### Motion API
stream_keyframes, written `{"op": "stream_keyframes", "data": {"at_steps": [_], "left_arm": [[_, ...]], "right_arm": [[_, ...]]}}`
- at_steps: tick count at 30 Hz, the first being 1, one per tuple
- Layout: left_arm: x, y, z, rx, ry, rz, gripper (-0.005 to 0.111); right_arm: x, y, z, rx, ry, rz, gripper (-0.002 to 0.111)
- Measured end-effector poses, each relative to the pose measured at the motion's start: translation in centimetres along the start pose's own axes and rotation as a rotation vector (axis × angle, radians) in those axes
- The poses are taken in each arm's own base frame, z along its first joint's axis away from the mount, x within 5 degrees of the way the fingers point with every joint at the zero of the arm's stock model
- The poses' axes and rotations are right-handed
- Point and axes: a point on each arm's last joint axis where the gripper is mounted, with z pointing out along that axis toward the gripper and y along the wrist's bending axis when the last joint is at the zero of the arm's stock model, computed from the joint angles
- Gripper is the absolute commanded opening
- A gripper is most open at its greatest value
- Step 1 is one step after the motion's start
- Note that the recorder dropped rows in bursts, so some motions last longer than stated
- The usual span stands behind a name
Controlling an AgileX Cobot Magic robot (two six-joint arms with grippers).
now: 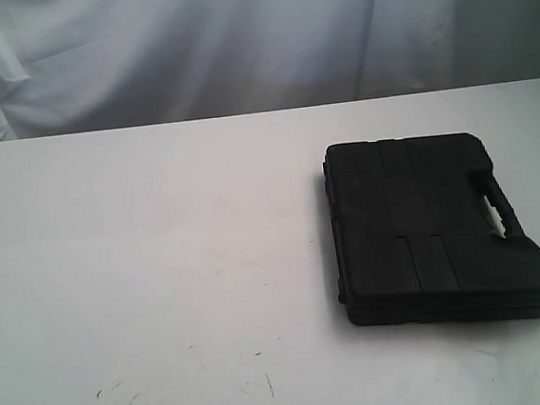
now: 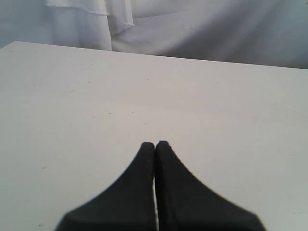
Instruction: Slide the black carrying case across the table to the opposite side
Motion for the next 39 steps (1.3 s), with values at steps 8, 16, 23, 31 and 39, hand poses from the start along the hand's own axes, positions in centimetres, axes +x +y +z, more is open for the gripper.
{"op": "stream_keyframes", "data": {"at_steps": [8,16,23,31,39], "left_arm": [[0.0,0.0,0.0,0.0,0.0,0.0,0.0],[0.0,0.0,0.0,0.0,0.0,0.0,0.0],[0.0,0.0,0.0,0.0,0.0,0.0,0.0],[0.0,0.0,0.0,0.0,0.0,0.0,0.0],[0.0,0.0,0.0,0.0,0.0,0.0,0.0]], "right_arm": [[4.4,-1.3,-0.8,0.016,0.034,-0.051,0.0],[7.2,-2.0,-1.5,0.022,0.061,-0.064,0.0],[8.4,-2.3,-1.8,0.043,0.183,-0.12,0.0],[9.3,-2.6,-2.0,0.058,0.292,-0.16,0.0],[9.5,-2.6,-2.1,0.058,0.315,-0.197,0.0]]}}
